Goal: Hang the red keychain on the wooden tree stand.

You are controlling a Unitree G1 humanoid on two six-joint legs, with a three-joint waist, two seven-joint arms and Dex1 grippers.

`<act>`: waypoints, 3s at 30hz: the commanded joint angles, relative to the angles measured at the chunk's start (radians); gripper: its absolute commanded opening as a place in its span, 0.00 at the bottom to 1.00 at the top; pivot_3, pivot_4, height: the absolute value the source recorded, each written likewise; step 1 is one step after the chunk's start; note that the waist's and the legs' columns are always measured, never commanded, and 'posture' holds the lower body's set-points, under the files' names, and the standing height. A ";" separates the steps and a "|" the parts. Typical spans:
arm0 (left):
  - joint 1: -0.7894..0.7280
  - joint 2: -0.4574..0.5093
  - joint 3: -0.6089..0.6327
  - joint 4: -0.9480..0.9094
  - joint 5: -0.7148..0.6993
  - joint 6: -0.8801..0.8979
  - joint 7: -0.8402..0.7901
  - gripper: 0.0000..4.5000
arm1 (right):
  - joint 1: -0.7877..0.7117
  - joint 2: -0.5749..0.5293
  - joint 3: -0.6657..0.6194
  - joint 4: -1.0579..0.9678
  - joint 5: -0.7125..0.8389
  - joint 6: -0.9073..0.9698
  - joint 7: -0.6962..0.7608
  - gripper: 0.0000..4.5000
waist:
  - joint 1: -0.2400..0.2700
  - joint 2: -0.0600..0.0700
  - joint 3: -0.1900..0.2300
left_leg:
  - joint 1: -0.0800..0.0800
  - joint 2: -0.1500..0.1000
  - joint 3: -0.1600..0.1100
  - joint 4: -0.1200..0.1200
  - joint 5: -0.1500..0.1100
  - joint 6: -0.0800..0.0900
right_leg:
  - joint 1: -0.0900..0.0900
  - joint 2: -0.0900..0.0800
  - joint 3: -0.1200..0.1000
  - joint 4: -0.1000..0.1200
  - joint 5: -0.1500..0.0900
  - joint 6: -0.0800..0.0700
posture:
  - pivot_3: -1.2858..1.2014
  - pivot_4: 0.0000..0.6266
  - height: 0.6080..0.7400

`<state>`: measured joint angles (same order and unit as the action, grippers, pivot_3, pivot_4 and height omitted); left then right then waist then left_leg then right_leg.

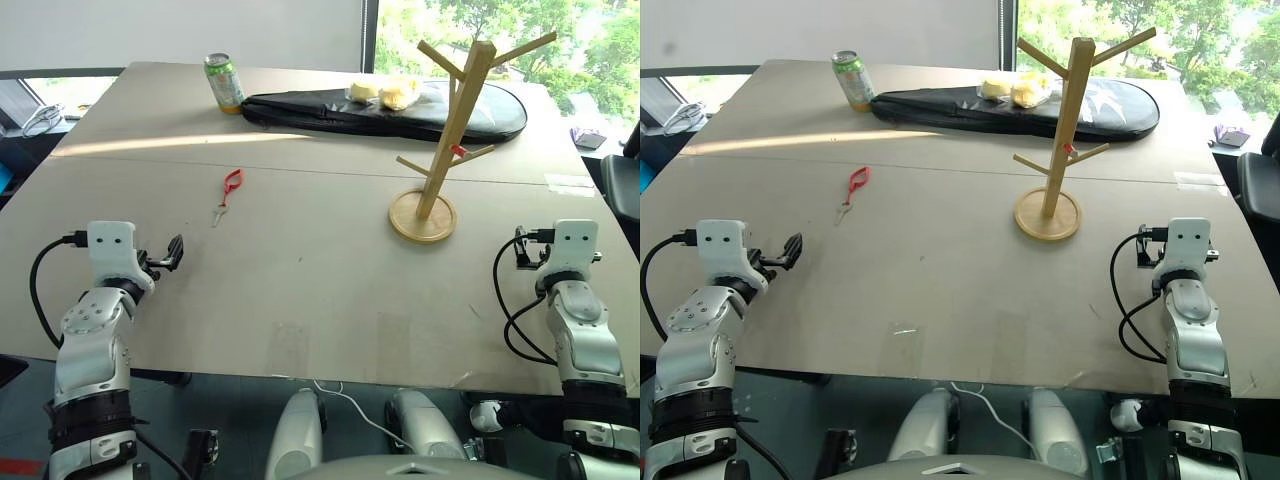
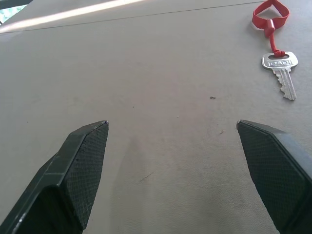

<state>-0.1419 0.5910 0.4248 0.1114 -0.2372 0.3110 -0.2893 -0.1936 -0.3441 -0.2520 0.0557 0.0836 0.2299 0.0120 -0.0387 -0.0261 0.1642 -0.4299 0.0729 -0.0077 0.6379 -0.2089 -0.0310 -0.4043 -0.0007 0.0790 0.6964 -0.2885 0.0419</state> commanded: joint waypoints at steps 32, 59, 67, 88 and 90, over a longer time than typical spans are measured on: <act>-0.833 0.005 -0.311 1.010 0.153 -0.191 -0.253 0.96 | -0.453 -0.189 0.367 -0.408 0.492 0.499 0.817 1.00 | 0.004 0.001 0.002 | -0.003 -0.001 -0.004 0.003 0.000 0.000 | 0.000 0.001 -0.005 0.000 0.000 0.000 | 0.52 0.24 1.00; -0.878 0.021 -0.267 1.020 0.153 -0.244 -0.251 0.02 | -0.437 -0.192 0.328 -0.410 0.480 0.494 0.775 1.00 | 0.000 0.001 0.002 | -0.003 -0.001 -0.005 0.003 0.000 0.000 | 0.000 0.001 -0.005 0.000 0.000 0.000 | 0.52 0.24 1.00; -0.575 0.030 -0.252 0.364 0.043 -0.148 -0.396 0.02 | -0.232 -0.222 0.234 -0.600 0.484 0.496 0.674 1.00 | 0.000 0.001 0.002 | -0.004 0.000 -0.004 0.001 0.003 -0.005 | 0.000 -0.001 -0.005 -0.001 0.000 0.000 | 0.52 0.24 1.00; -0.572 -0.207 -0.617 -0.100 0.161 -0.546 -0.486 0.02 | 0.059 -0.205 -0.107 -0.972 0.754 0.703 0.230 1.00 | 0.023 0.001 0.002 | -0.001 -0.001 -0.005 0.002 0.002 -0.003 | 0.002 0.001 -0.004 -0.001 0.000 0.000 | 0.52 0.24 1.00; -0.620 -0.231 -0.634 -0.021 0.182 -0.626 -0.492 0.02 | 0.060 -0.202 -0.121 -0.992 0.781 0.708 0.184 1.00 | 0.022 0.001 0.002 | -0.002 -0.001 -0.005 0.002 0.002 -0.002 | 0.002 0.001 -0.004 -0.001 0.000 0.000 | 0.52 0.24 1.00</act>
<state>-0.7317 0.3685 -0.2065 0.0653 -0.0716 -0.2372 -0.7772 -0.1268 -0.5485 -0.3371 -0.8887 0.8342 0.9373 0.2325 -0.0164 -0.0255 0.1659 -0.4315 0.0716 -0.0124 0.6397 -0.2073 -0.0334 -0.4022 0.0000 0.0754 0.6948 -0.2886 0.0421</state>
